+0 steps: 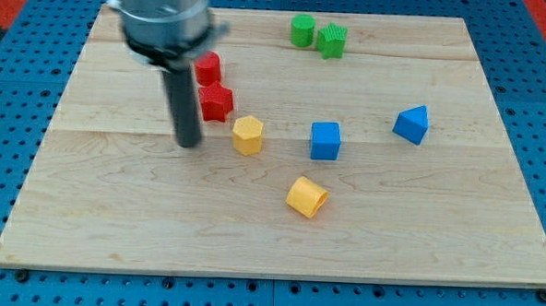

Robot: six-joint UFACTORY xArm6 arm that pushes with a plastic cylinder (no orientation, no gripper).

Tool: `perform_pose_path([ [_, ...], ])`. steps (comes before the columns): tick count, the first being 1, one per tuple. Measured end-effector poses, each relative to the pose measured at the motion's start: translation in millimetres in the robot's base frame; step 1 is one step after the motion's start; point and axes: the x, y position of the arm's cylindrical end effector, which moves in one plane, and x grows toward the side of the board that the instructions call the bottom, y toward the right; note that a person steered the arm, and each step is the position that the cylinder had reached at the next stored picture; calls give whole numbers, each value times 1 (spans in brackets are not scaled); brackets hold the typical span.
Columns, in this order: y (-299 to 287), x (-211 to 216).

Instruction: Slightly push the red star to the top left of the yellow hexagon

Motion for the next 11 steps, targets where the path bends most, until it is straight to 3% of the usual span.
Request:
perform_pose_path([
  [1,-38,-29],
  [2,29,-32],
  [3,50,-34],
  [8,87,52],
  [10,189,69],
  [11,279,61],
])
